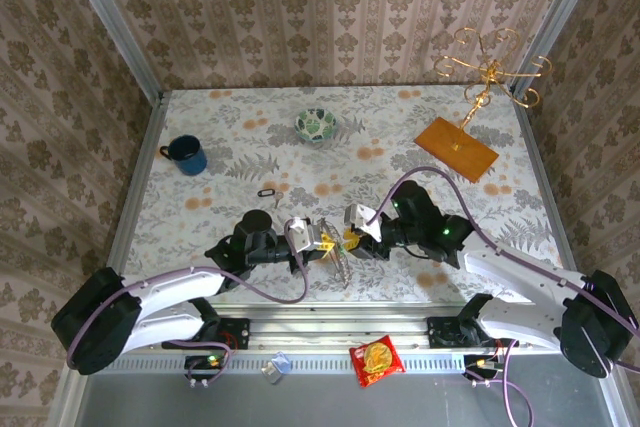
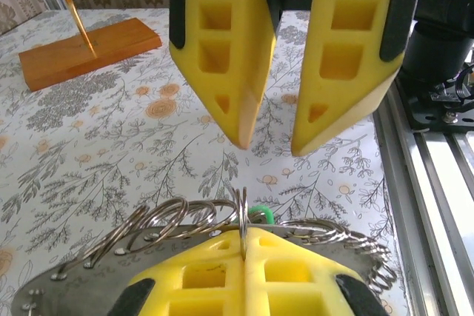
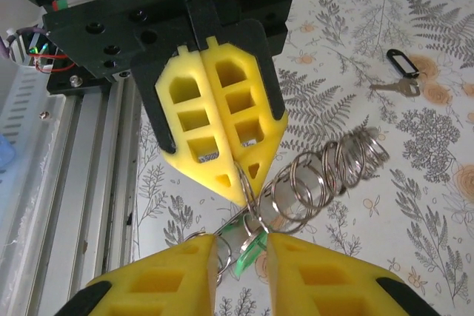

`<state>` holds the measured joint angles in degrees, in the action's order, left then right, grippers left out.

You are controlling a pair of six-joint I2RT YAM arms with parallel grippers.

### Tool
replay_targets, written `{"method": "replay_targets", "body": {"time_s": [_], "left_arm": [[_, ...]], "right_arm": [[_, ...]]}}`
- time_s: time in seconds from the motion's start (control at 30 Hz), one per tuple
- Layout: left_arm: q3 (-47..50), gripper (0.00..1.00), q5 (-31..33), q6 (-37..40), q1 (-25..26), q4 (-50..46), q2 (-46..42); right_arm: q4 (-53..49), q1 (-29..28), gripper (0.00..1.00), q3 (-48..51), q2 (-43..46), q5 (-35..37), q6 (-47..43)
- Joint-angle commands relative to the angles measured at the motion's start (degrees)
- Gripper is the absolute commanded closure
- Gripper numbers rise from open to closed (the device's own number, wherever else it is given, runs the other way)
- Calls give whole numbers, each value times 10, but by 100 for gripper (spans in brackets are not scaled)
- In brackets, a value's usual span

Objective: Put the keys on the keyring

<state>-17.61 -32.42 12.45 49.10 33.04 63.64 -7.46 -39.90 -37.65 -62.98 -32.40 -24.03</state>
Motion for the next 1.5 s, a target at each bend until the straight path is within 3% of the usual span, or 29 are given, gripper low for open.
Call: {"method": "replay_targets", "body": {"time_s": [0.0,0.47,0.8,0.97,1.23,1.47], "left_arm": [[4,100,-19,-10,4,39,4],[8,100,-22,-16,4,56,8],[8,97,-3,-21,4,51,6],[4,77,16,-17,4,22,-7],[-25,76,17,14,4,-61,-24],[-45,83,6,28,4,-91,-21]], "right_arm": [[34,0,75,2,-10,-21,-10],[58,-4,79,-11,-59,-36,-13],[44,-4,96,-29,-74,-54,-25],[-22,-8,100,-55,-72,-30,-57],[-171,-40,100,-132,-110,63,-146],[-246,-71,100,-194,-149,116,-188]]}}
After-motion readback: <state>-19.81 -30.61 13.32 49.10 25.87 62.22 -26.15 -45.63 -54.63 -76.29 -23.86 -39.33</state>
